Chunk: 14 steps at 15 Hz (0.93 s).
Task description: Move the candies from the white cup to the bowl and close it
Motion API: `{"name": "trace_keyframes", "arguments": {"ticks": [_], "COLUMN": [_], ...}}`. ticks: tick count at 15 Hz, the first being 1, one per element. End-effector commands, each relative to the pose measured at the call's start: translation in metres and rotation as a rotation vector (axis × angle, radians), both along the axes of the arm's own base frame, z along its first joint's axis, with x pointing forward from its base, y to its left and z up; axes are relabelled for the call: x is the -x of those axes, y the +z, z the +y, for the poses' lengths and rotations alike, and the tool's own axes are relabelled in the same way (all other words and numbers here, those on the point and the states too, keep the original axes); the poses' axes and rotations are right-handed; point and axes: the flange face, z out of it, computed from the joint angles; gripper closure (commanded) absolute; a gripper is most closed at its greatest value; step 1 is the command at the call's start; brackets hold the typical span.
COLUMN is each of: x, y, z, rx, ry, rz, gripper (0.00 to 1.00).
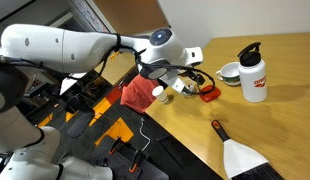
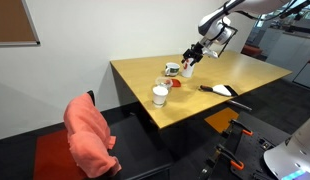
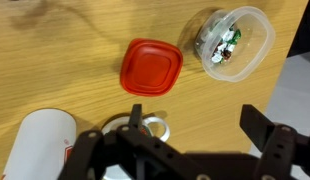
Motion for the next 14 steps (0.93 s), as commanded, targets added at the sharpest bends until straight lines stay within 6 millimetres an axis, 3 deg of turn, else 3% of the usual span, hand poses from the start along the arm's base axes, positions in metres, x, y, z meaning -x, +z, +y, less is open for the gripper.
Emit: {"name": "trace_keyframes", "arguments": {"ticks": [1, 4, 8, 14], "x": [-0.004, -0.016, -0.028, -0.042], "y": [-0.004, -0.014, -0.044, -0.078], "z": [0.000, 0.000, 0.007, -0.001], "rx": [0.047, 0.180, 0.317, 0.366], "ry": [-0.017, -0.074, -0.088, -0.096], "rz": [-0.001, -0.066, -0.057, 0.023], "gripper": [0.00, 0.00, 0.00, 0.00]}}
